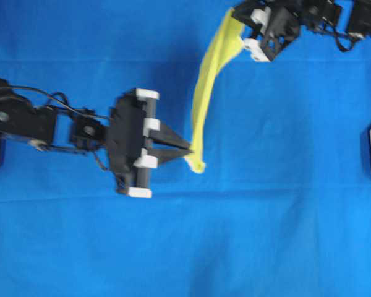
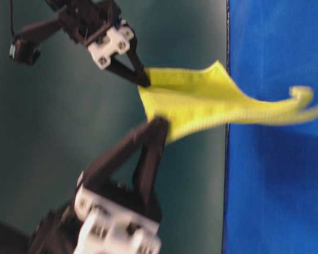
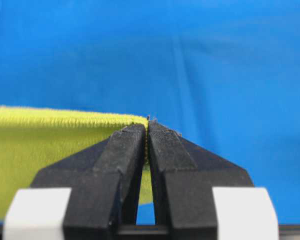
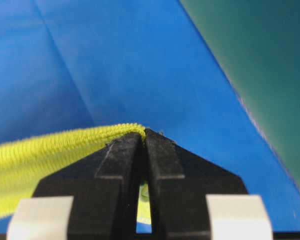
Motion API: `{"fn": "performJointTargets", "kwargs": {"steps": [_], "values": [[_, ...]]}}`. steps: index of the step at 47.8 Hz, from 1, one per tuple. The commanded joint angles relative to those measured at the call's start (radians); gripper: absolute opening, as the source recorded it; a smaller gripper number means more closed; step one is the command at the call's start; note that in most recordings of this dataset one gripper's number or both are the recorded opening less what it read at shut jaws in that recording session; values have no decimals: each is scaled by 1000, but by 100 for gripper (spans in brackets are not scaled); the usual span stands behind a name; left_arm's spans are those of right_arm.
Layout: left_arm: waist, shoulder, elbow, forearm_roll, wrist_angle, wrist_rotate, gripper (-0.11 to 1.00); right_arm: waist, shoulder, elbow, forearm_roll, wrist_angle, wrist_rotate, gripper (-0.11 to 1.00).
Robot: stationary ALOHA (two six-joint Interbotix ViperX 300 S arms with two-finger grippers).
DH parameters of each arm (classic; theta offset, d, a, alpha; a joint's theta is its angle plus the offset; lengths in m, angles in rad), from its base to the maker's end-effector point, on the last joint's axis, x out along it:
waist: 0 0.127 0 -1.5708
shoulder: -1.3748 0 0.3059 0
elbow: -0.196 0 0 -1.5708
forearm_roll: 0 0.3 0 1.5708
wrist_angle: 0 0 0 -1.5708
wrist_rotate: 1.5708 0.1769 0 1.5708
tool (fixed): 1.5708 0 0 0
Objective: Fold the yellow towel.
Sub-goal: 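Swing the strip vertical, left gripper moving toward the table center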
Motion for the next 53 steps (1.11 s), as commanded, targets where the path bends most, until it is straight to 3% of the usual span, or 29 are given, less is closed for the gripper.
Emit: {"fn": "performJointTargets", "kwargs": {"steps": [1, 15, 22, 31, 41, 53], "values": [[-44, 35, -72, 3, -18, 2, 2, -21, 20, -61, -8, -14, 2, 2], [-46, 91, -135, 3, -9, 3, 2, -25, 44, -74, -8, -31, 2, 2], [-46, 130, -175, 3, -14, 3, 2, -46, -6, -14, -8, -28, 5, 2], [-46, 235, -305, 3, -9, 8, 2, -78, -109, 97, -8, -23, 15, 2], [-44, 344, -426, 3, -6, 69, 2, -87, -204, 183, -8, 37, 17, 2], [-37, 408, -440, 3, -14, 43, 2, -86, -115, 181, -8, 31, 14, 2]]}}
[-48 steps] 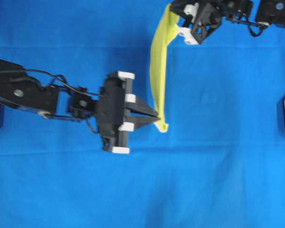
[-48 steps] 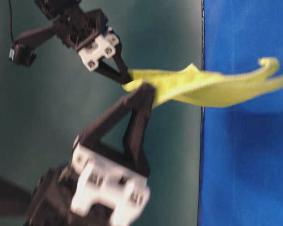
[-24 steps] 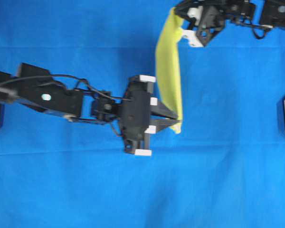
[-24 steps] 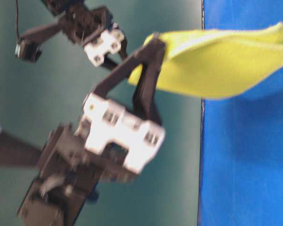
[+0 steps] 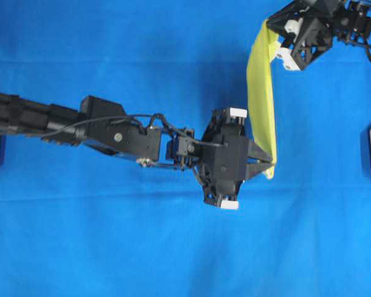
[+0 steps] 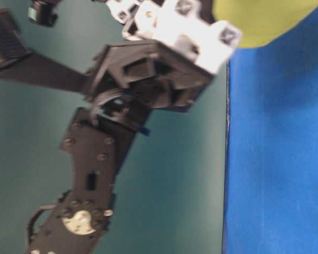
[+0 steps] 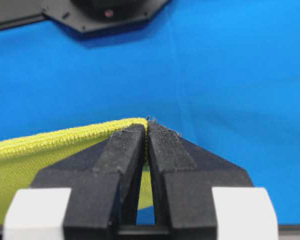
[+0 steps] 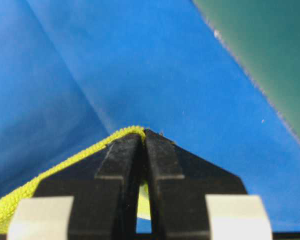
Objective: Fold the yellow towel.
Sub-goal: 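Swing the strip vertical, left gripper moving toward the table center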
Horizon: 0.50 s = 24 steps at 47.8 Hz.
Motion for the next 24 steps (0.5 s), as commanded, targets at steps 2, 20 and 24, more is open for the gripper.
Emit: {"fn": "performJointTargets", "kwargs": {"steps": [2, 20, 24], "values": [[-37, -14, -3, 5, -14, -28, 2, -29, 55, -35, -3, -44, -2, 2], [-54, -112, 258, 3, -63, -146, 2, 46, 325, -204, -3, -195, -3, 2], [-54, -135, 318, 3, -71, -172, 2, 58, 356, -236, -3, -195, -3, 2]]}}
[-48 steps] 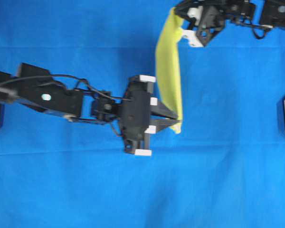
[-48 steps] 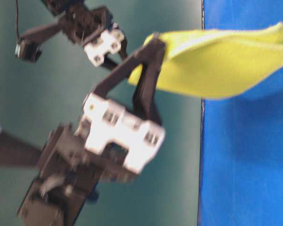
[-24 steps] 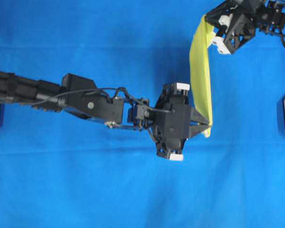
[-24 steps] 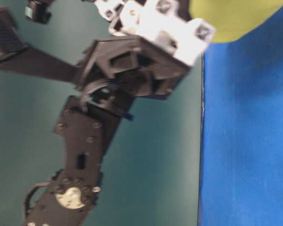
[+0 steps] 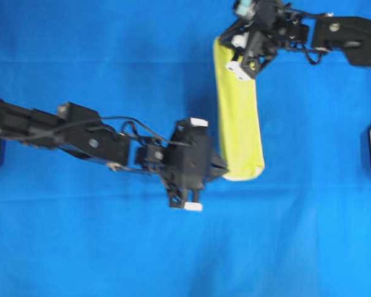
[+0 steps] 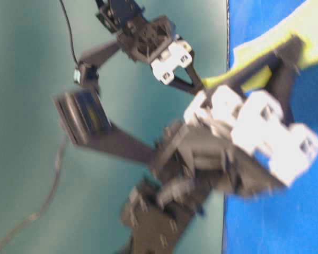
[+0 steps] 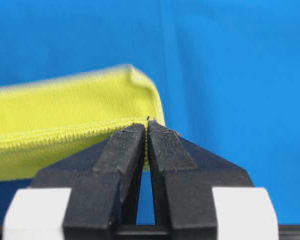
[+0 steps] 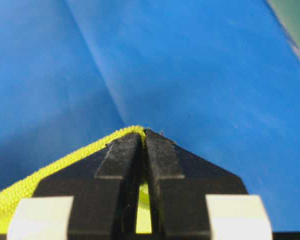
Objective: Fold the yellow towel.
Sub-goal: 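Swing the strip vertical, left gripper moving toward the table center, then lay the strip down lengthwise and open both grippers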
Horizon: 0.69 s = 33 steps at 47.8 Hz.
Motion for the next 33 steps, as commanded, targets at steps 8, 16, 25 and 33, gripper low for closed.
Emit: {"fn": "performJointTargets", "kwargs": {"steps": [8, 16, 25, 33], "values": [[-40, -89, 110, 2, -34, -26, 2, 5, 29, -86, 2, -11, 2, 2], [-40, -92, 124, 2, -35, -11, 2, 6, 35, -81, 2, -12, 5, 2], [-29, -95, 127, 2, -26, -6, 2, 6, 37, -74, 6, -12, 15, 2], [-25, -97, 130, 2, -25, -6, 2, 8, 37, -71, 8, -11, 17, 2]]}}
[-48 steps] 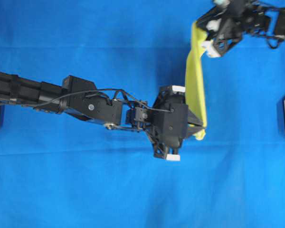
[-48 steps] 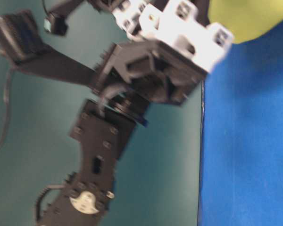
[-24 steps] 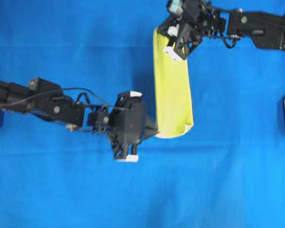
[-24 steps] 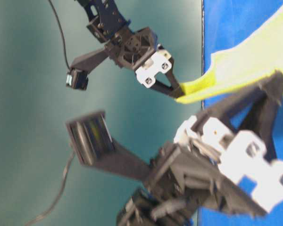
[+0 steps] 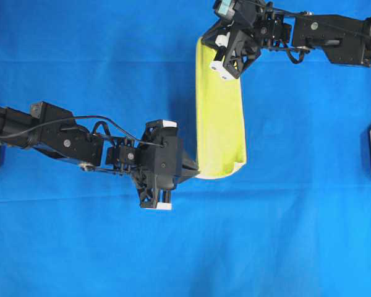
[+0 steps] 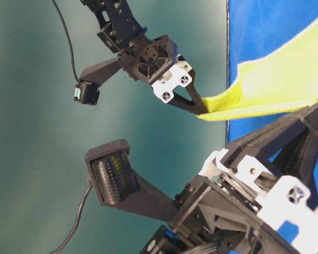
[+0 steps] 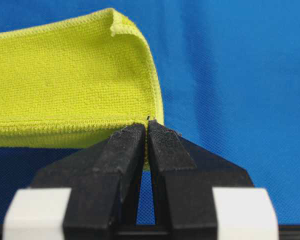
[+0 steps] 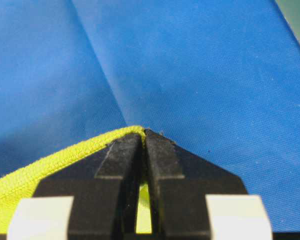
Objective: Fold the yellow towel.
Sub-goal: 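Lay the strip down lengthwise and open both grippers, then grasp the strip's far end corners with both grippers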
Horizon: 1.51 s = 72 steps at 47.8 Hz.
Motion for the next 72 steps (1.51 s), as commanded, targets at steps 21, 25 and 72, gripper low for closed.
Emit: {"fn": "performJointTargets", "kwargs": {"steps": [21, 25, 72], "values": [[17, -112, 12, 3, 37, 18, 32, -3, -15, -3, 3, 0, 3, 56], [21, -144, 26, 3, 69, 37, 46, -3, -20, -2, 3, 0, 2, 58], [236, -673, 448, 3, -58, 84, 60, 17, -635, 456, 35, -100, 37, 54]]}}
